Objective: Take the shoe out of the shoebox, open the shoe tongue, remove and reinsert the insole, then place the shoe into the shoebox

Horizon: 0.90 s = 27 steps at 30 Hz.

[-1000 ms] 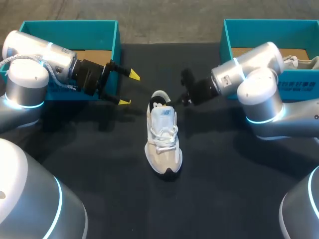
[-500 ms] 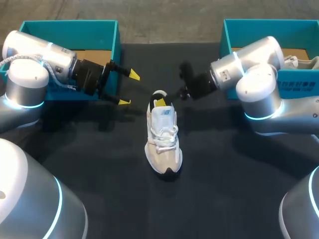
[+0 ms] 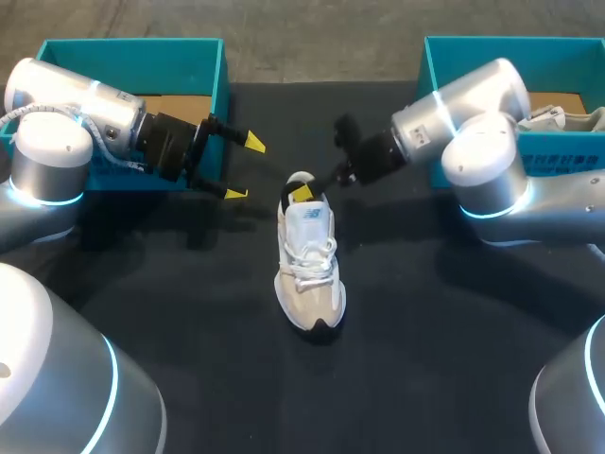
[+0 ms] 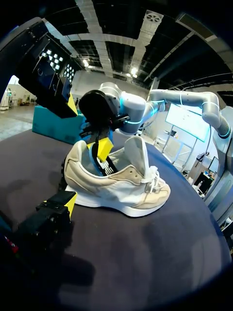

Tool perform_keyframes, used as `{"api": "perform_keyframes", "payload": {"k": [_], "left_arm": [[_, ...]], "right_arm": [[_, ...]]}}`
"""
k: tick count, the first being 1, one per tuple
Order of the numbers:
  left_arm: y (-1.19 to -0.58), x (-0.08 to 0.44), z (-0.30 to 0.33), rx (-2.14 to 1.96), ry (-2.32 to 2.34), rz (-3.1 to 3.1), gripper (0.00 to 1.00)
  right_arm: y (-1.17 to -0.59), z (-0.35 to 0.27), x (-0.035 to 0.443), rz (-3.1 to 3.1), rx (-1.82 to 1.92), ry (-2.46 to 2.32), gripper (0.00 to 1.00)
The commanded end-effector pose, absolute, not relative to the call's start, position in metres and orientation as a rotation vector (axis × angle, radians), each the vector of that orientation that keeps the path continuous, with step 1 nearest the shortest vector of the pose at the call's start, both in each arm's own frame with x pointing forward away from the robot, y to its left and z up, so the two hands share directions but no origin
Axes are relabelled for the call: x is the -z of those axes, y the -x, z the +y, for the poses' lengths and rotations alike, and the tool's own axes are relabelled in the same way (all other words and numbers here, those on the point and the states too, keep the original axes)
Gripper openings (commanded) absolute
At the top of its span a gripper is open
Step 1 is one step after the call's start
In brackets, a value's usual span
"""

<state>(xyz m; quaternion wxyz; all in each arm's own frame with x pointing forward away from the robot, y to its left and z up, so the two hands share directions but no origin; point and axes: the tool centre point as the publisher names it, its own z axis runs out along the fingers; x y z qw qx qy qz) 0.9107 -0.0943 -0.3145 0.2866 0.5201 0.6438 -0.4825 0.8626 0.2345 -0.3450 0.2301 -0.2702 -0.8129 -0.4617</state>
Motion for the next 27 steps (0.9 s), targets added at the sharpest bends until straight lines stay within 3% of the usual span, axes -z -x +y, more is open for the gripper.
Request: {"api": "perform_keyframes", "payload": {"k": [1,9,11,14,17,18,20,21,27], "left_arm": [[-0.911,0.316,-0.094,1.29,-1.391,1.718,1.0],[-0.911,0.316,-0.094,1.29,-1.391,1.718,1.0],[-0.911,0.316,-0.094,1.29,-1.391,1.718,1.0],[-0.911,0.316,-0.094,1.29,-1.391,1.718,1.0],[-0.911,0.316,-0.094,1.29,-1.391,1.718,1.0],[-0.911,0.316,-0.094,1.29,-1.391,1.718,1.0],[-0.911,0.316,-0.094,1.29,-1.391,1.718,1.0],[-0.911,0.316,-0.094,1.29,-1.391,1.718,1.0],[-0.911,0.316,-0.094,1.29,-1.391,1.718,1.0]], "right_arm": [[-0.856,0.234,0.348,-2.237,1.258,0.757,0.0],[-0.849,0.23,0.352,-2.227,1.249,0.78,0.03],[-0.849,0.23,0.351,-2.227,1.252,0.782,0.2],[-0.85,0.231,0.346,-2.231,1.263,0.779,0.3],[-0.852,0.232,0.343,-2.239,1.27,0.77,0.46],[-0.852,0.232,0.342,-2.241,1.271,0.768,0.55],[-0.853,0.233,0.34,-2.246,1.273,0.763,0.89],[-0.854,0.233,0.338,-2.248,1.274,0.76,1.0],[-0.855,0.236,0.334,-2.26,1.273,0.74,1.0]]}}
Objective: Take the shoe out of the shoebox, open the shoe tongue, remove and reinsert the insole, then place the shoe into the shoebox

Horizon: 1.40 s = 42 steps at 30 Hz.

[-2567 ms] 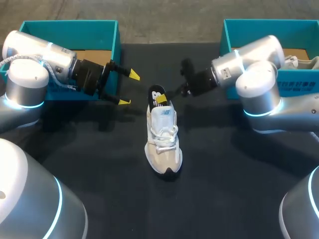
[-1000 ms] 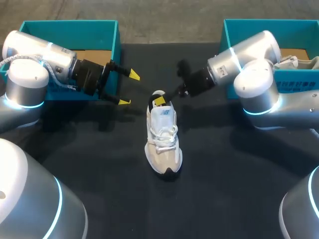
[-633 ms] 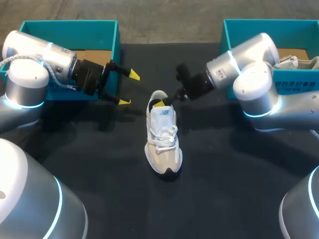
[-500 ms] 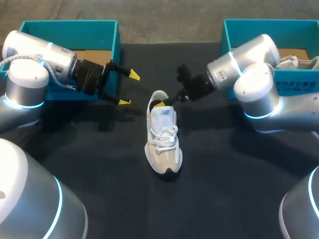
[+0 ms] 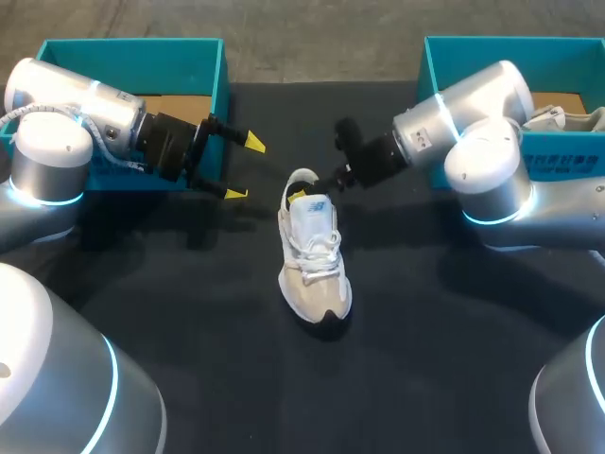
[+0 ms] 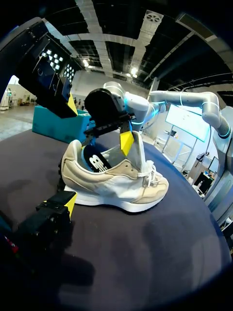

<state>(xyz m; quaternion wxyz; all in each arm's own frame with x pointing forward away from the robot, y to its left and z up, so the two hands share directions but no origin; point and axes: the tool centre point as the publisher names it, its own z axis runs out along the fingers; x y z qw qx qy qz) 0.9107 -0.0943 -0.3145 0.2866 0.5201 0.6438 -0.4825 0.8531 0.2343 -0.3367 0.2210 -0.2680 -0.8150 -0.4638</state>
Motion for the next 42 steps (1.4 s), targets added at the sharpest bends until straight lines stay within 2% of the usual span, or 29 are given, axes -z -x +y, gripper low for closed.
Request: {"api": "perform_keyframes", "payload": {"k": [1,18,19,20,22,30,37,42], "left_arm": [[-0.911,0.316,-0.094,1.29,-1.391,1.718,1.0],[-0.911,0.316,-0.094,1.29,-1.391,1.718,1.0],[-0.911,0.316,-0.094,1.29,-1.391,1.718,1.0],[-0.911,0.316,-0.094,1.29,-1.391,1.718,1.0],[-0.911,0.316,-0.094,1.29,-1.391,1.718,1.0],[-0.911,0.316,-0.094,1.29,-1.391,1.718,1.0],[-0.911,0.316,-0.094,1.29,-1.391,1.718,1.0],[-0.911,0.316,-0.094,1.29,-1.391,1.718,1.0]], "right_arm": [[-0.854,0.236,0.334,-2.261,1.272,0.735,1.0],[-0.848,0.236,0.339,-2.243,1.285,0.756,1.0],[-0.848,0.236,0.34,-2.241,1.285,0.757,0.77],[-0.848,0.236,0.34,-2.24,1.284,0.758,0.64],[-0.848,0.237,0.34,-2.238,1.28,0.757,0.49],[-0.851,0.237,0.336,-2.241,1.279,0.755,0.33],[-0.854,0.233,0.334,-2.249,1.27,0.763,0.34],[-0.856,0.232,0.328,-2.261,1.279,0.763,0.42]]}}
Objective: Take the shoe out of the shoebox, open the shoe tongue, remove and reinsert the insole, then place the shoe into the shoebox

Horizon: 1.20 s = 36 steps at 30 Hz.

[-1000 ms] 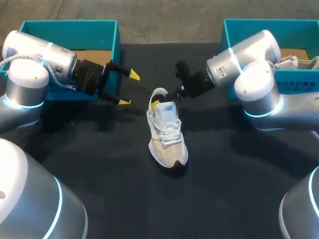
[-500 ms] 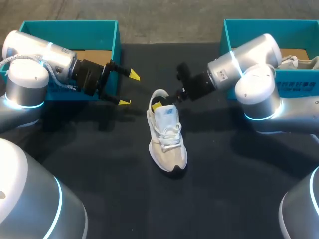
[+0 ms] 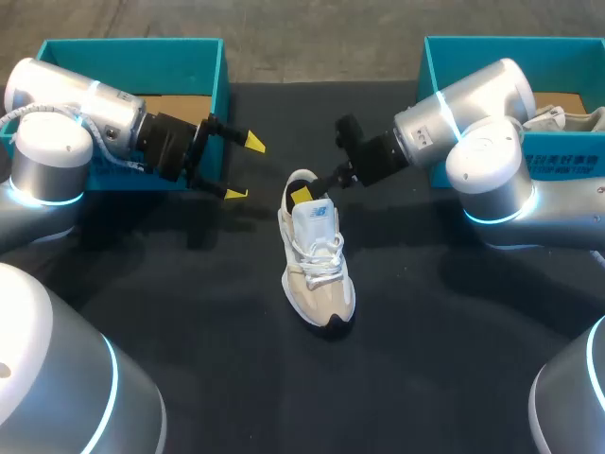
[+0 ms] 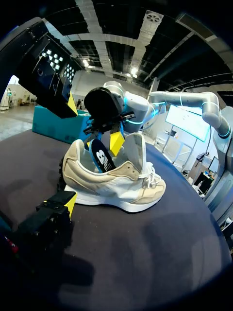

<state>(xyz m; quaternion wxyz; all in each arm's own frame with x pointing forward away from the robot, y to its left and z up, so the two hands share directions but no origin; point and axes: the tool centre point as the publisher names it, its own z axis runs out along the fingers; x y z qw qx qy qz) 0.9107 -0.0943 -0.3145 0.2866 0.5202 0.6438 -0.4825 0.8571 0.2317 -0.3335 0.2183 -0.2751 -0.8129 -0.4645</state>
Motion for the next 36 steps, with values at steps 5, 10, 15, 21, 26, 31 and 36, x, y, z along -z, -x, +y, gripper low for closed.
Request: {"api": "perform_keyframes", "payload": {"k": [5,10,15,21,26,31,36], "left_arm": [[-0.911,0.316,-0.094,1.29,-1.391,1.718,1.0],[-0.911,0.316,-0.094,1.29,-1.391,1.718,1.0],[-0.911,0.316,-0.094,1.29,-1.391,1.718,1.0],[-0.911,0.316,-0.094,1.29,-1.391,1.718,1.0],[-0.911,0.316,-0.094,1.29,-1.391,1.718,1.0],[-0.911,0.316,-0.094,1.29,-1.391,1.718,1.0],[-0.911,0.316,-0.094,1.29,-1.391,1.718,1.0]], "right_arm": [[-0.857,0.233,0.329,-2.264,1.283,0.759,0.46],[-0.859,0.236,0.326,-2.27,1.286,0.751,0.39],[-0.859,0.237,0.326,-2.278,1.276,0.746,0.0],[-0.86,0.241,0.329,-2.28,1.251,0.728,0.0],[-0.86,0.246,0.332,-2.276,1.242,0.723,0.0],[-0.86,0.244,0.332,-2.277,1.245,0.734,0.26],[-0.86,0.241,0.326,-2.288,1.254,0.742,0.4]]}}
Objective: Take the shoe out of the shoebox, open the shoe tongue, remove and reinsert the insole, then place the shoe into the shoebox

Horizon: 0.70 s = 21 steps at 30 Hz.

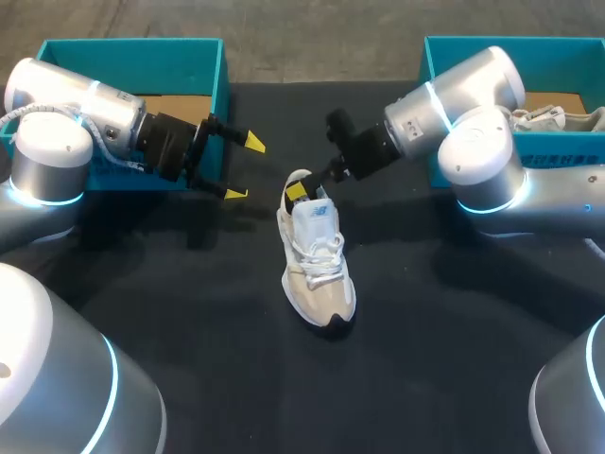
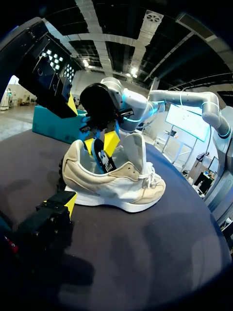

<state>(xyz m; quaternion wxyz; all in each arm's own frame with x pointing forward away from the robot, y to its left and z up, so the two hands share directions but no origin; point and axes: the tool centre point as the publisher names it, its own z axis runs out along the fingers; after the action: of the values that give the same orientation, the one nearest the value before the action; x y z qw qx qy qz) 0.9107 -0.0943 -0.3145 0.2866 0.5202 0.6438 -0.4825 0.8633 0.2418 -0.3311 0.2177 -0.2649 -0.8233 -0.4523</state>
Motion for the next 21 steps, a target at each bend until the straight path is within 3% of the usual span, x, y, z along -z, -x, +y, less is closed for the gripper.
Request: {"api": "perform_keyframes", "payload": {"k": [1,21], "left_arm": [[-0.911,0.316,-0.094,1.29,-1.391,1.718,1.0],[-0.911,0.316,-0.094,1.29,-1.391,1.718,1.0]], "right_arm": [[-0.86,0.241,0.326,-2.29,1.255,0.743,0.4],[-0.885,0.237,0.304,-2.33,1.363,0.77,0.49]]}}
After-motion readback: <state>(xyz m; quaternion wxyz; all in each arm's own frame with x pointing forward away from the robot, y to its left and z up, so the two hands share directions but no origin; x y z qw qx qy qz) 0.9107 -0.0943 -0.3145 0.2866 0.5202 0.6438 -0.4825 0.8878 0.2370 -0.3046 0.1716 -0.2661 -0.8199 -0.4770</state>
